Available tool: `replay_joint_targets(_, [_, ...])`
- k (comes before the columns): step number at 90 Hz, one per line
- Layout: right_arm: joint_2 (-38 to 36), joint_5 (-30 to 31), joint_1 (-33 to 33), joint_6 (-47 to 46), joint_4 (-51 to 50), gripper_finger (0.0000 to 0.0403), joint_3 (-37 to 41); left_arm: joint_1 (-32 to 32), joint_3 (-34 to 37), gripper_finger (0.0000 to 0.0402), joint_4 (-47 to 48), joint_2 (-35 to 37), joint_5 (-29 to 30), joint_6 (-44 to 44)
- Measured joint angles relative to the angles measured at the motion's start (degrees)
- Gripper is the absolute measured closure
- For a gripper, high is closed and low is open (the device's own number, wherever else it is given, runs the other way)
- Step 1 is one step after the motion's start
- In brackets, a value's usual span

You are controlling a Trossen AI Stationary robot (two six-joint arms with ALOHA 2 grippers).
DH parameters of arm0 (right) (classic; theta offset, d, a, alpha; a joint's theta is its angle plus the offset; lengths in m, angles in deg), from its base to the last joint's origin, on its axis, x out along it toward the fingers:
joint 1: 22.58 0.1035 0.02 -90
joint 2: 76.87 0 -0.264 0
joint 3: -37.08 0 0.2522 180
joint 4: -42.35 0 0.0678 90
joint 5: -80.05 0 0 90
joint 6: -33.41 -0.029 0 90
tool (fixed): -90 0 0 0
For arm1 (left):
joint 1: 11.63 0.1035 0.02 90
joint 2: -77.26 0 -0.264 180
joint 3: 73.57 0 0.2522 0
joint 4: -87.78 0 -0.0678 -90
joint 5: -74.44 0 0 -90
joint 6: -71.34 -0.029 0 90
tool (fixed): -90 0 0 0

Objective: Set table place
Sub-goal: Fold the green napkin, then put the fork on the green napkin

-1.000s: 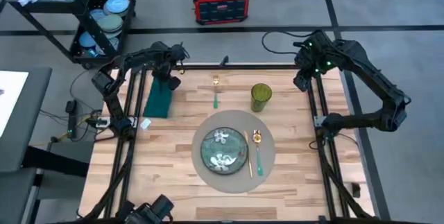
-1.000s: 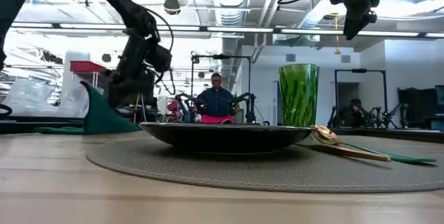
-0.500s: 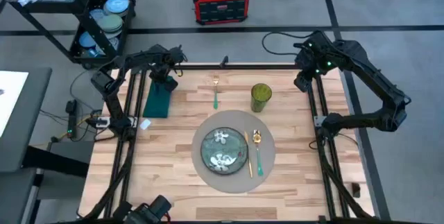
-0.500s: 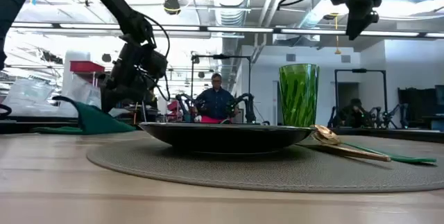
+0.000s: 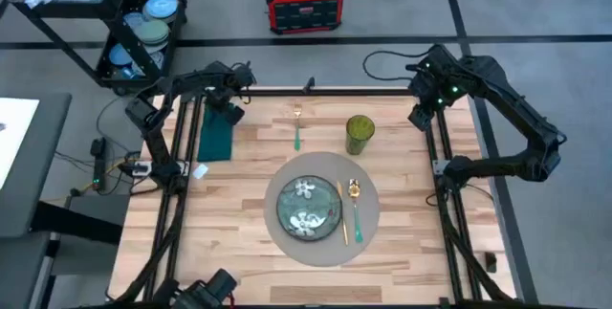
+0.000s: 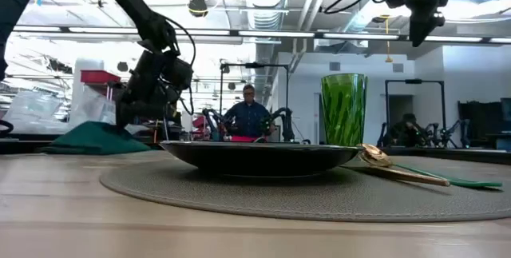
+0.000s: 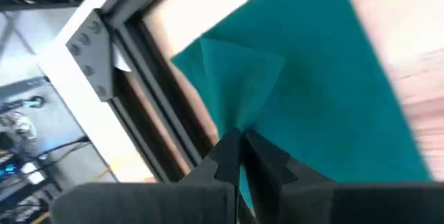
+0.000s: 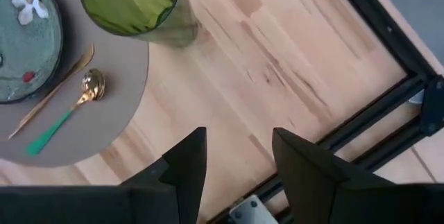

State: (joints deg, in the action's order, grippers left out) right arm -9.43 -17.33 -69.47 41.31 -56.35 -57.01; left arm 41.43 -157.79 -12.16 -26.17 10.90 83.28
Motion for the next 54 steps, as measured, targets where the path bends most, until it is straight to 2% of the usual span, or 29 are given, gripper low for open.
replay_joint_targets(21, [0.0, -2.2, 1.1, 0.1, 0.1, 0.0251, 0.0, 0.0, 0.9, 0.0390, 0.7, 0.0, -0.2, 0.0])
replay_joint_targets(34, [0.0, -1.9, 2.1, 0.1, 0.1, 0.0250, 0.0, 0.6, 1.3, 0.0354, -0.1, 0.0, 3.8, -2.4])
replay_joint_targets(54, [0.0, -1.6, 3.1, 0.1, 0.2, 0.0242, 0.0, 2.0, 1.3, 0.0288, -1.6, 0.0, 3.4, 0.8])
